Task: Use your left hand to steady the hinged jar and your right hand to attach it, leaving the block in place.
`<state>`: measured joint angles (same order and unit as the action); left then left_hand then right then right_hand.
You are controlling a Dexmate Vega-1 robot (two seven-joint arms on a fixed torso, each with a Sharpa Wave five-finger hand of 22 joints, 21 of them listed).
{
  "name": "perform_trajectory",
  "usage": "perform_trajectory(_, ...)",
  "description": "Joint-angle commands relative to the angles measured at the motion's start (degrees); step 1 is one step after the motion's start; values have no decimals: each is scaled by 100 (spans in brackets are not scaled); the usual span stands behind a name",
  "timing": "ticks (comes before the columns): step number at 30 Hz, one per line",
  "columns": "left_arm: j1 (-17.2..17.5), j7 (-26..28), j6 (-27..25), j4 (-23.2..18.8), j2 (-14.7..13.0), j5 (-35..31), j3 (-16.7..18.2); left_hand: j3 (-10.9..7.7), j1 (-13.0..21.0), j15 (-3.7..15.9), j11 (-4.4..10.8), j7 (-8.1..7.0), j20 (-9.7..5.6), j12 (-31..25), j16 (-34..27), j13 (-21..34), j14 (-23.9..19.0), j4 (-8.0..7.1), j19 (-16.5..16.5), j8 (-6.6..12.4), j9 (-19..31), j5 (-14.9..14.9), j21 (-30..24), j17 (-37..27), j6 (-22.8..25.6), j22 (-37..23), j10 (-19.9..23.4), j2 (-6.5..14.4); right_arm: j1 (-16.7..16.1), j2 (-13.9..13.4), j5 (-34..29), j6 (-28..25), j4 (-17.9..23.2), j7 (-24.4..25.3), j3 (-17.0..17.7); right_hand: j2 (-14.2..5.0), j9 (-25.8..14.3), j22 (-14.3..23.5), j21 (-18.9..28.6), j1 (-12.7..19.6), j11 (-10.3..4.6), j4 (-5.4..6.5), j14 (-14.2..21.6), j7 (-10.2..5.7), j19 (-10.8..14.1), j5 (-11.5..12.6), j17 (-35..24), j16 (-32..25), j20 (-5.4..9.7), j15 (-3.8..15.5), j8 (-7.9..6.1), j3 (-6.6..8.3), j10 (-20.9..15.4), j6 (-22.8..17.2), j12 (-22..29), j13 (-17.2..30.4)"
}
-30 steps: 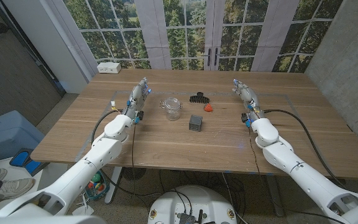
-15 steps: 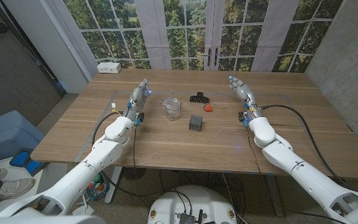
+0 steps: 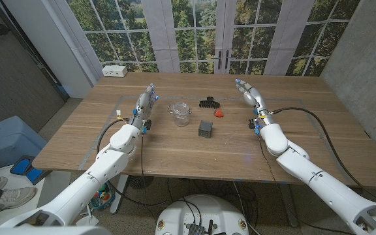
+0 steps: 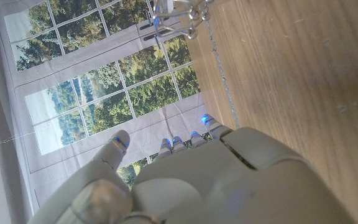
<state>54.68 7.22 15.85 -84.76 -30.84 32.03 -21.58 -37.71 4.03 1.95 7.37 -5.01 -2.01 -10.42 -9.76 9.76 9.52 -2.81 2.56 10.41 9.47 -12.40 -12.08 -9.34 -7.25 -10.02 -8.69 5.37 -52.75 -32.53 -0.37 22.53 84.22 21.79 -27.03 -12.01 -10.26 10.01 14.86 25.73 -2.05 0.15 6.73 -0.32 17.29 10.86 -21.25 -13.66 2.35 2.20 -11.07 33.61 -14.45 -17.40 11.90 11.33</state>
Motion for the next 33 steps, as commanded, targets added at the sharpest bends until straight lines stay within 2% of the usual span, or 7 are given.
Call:
perform_trajectory(1,138,120,49,-176,-49,-92,33,4,74,683,14,-12,-508,-51,-29,18,239,43,-11,29,16,7,-25,-11,28,-12,42,324,-106,-188,-721,-143,362,270,-84,-3,-21,25,3,56,0,-20,59,-11,87,53,-18,-50,345,421,-32,60,-47,-47,22,20)
perform_trajectory(20,359,251,73,-415,-124,-157,101,-3,92,705,16,-38,-509,-48,-30,18,216,88,-34,30,16,13,-16,-14,73,-14,67,350,-161,-372,-1444,-322,724,312,-256,7,-25,32,-18,152,-65,-61,47,-72,74,70,-25,-62,375,465,-17,134,-59,-54,13,24)
perform_trajectory(33,520,418,149,-536,-184,-354,135,-15,109,747,70,-172,-497,-57,-43,17,151,135,-85,63,17,21,-15,-16,232,-15,139,375,-66,-467,-1815,-489,888,121,-462,35,-27,31,-38,338,-94,-221,43,-139,77,114,8,-54,377,499,12,240,-37,-1,-7,27)
